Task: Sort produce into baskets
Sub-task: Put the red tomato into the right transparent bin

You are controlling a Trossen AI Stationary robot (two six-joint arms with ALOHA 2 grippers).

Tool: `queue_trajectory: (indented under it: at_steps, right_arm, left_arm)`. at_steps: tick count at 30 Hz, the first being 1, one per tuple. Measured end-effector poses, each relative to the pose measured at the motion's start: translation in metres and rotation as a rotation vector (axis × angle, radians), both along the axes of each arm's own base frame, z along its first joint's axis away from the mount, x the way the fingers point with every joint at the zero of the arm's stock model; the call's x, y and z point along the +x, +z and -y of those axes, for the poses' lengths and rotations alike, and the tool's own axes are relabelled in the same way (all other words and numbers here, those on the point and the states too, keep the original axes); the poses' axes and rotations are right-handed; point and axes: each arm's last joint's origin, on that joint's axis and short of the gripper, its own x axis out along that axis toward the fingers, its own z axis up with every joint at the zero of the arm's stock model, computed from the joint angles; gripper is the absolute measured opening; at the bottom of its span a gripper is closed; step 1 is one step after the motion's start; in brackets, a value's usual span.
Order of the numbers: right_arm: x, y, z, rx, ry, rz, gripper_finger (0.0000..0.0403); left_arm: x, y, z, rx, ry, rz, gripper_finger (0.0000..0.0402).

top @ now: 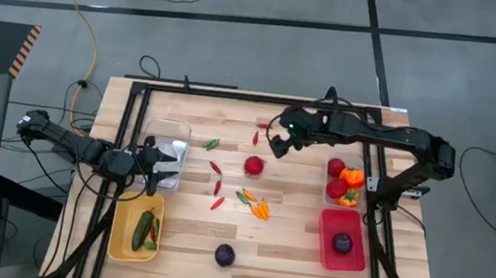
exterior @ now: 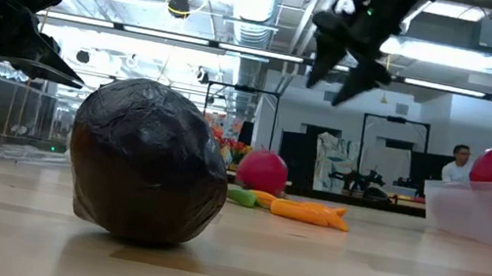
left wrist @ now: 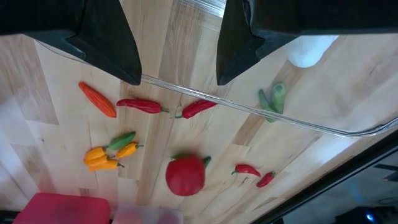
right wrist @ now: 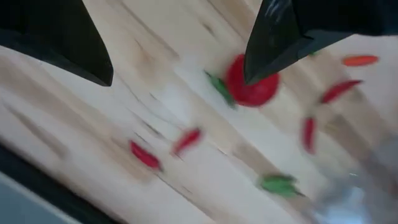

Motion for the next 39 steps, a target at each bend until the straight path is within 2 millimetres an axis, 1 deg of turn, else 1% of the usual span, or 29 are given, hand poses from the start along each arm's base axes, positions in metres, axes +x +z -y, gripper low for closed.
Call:
queue_trajectory:
  at_steps: [2,4,8,13,16,19,24,29,35,39]
  right_arm:
    - [0.006,0.003,-0.004,-0.027,0.040,0.049,0.0385]
    - [0.015,0.001,-0.008,-0.052,0.082,0.076,0.0384]
    - [0.036,-0.013,-0.017,-0.103,0.194,0.087,0.0384]
    - [0.067,-0.045,-0.027,-0.111,0.356,0.095,0.0384]
    - [0.078,-0.064,-0.031,-0.092,0.414,0.078,0.0384]
    - [0.086,-0.082,-0.032,-0.092,0.454,0.014,0.0384]
    - [0.103,-0.100,-0.034,-0.149,0.556,-0.044,0.0384]
    - [0.114,-0.120,-0.032,-0.160,0.605,-0.125,0.0384]
    - [0.113,-0.141,-0.034,-0.112,0.628,-0.293,0.0379]
    - [0.112,-0.141,-0.035,-0.090,0.609,-0.319,0.0358]
  left_arm:
    - [0.000,0.000,0.000,0.000,0.000,0.000,0.0196]
    - [0.000,0.000,0.000,0.000,0.000,0.000,0.0196]
    - [0.000,0.000,0.000,0.000,0.000,0.000,0.0196]
    - [0.000,0.000,0.000,-0.001,0.001,0.001,0.0196]
    - [0.000,0.000,0.000,-0.001,0.001,0.000,0.0196]
    - [0.000,0.000,0.000,0.000,0.001,0.000,0.0196]
    - [0.000,0.000,0.000,-0.001,0.001,0.001,0.0196]
    - [0.000,0.000,0.000,-0.008,0.004,0.002,0.0196]
    - [0.000,0.000,0.000,-0.009,0.004,0.002,0.0196]
    - [0.000,0.000,0.000,-0.008,0.004,0.002,0.0196]
